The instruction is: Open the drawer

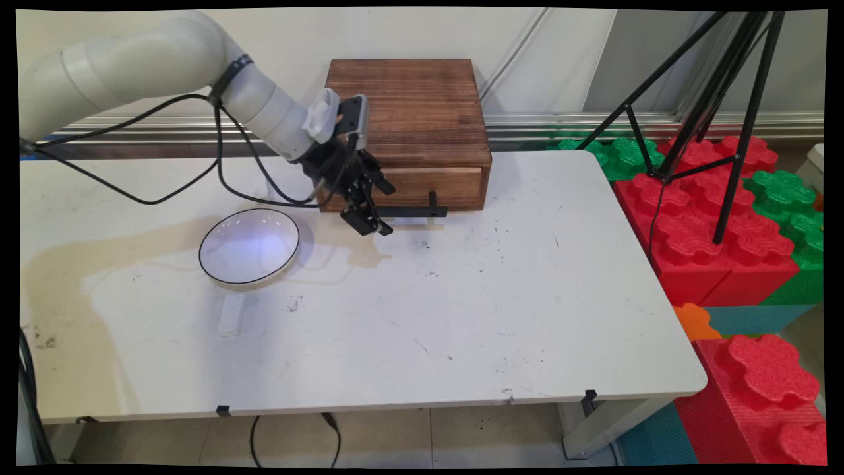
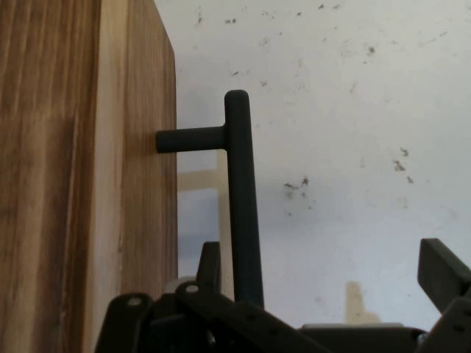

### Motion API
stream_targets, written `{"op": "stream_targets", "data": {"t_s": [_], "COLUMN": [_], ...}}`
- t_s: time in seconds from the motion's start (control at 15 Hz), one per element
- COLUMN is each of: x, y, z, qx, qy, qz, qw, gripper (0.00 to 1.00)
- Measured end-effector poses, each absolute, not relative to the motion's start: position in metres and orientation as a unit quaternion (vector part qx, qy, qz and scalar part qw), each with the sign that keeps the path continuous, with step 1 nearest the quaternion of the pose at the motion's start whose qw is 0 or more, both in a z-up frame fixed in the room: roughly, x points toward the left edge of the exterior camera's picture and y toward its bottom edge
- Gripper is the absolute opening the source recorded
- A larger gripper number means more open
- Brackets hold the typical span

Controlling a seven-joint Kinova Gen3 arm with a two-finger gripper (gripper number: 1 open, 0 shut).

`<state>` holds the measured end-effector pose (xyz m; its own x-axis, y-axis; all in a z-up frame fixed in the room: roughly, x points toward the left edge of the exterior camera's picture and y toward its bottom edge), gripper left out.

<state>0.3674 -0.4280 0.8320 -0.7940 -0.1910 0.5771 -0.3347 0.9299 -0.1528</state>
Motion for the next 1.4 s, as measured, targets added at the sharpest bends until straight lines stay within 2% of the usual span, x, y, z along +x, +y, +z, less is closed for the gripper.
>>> {"op": "stream_targets", "data": {"t_s": [0.6,1.4], "x": [0.342,0.324], "y": [-0.446,-0.458], "z": [0.813,0.802], "qx": [0.116,0.103], "qy": [-0.955,-0.963], "qz": [0.122,0.12], "qw": [0.244,0.216], "gripper": [1.0,1.0]}}
